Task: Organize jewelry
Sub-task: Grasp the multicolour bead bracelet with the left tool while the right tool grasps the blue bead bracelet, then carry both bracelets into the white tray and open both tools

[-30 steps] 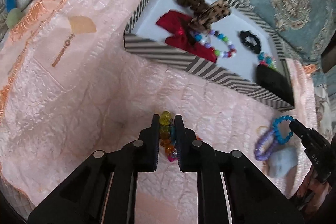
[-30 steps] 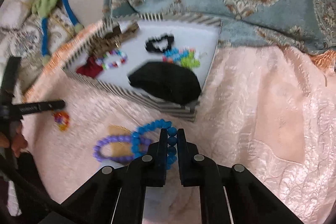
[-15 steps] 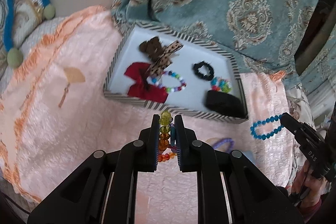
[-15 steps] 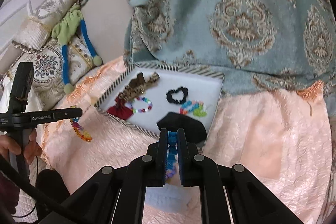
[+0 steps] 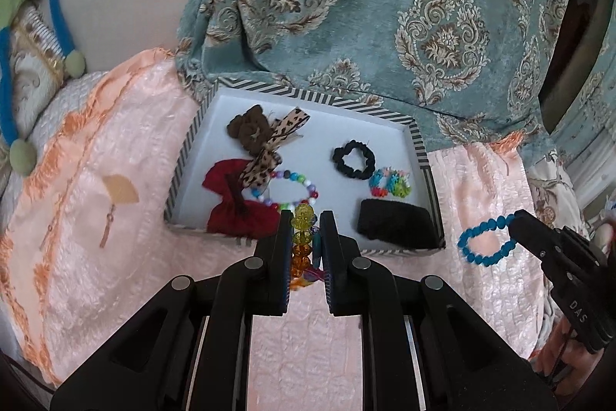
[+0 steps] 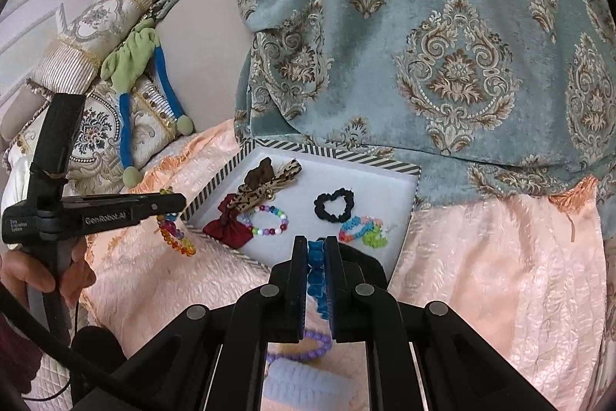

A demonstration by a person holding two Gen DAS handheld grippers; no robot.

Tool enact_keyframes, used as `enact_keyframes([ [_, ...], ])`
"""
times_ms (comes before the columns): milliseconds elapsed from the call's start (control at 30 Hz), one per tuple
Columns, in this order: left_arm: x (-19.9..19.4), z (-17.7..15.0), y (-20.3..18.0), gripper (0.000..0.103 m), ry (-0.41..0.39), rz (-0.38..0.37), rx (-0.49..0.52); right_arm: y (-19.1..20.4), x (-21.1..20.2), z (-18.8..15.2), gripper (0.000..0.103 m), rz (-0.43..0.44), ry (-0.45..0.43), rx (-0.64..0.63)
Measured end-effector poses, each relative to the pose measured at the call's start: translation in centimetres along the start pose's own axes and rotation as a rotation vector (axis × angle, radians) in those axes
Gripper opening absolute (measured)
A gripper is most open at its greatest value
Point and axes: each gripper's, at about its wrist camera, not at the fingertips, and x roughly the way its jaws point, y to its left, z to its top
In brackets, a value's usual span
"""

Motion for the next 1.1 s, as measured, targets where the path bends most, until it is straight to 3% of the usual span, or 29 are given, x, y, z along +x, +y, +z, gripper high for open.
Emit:
enact_keyframes([
  [300,3.4,1.4,-2.1,0.012,0.018,0.008,0.037,-1.1,2.7,2.3,0.008,-0.022,0.008,-0.009],
  [500,6.0,2.6,-2.8,0.012,0.039,-0.03,0.021,-2.5,5.6,4.3,0.008,-0.035,0.026,0.005],
  [867,12.8,4.3,-2.9,0.012,0.099,-0.074,-0.019,-4.7,14.8,7.3,0.008,-0.032,0.081,0.04],
  [1100,15.7,4.5,-0.8,0.013,0.143,-0.035,-0.047,-8.7,19.9,7.1,0.008,-0.139,0.142,0.076],
])
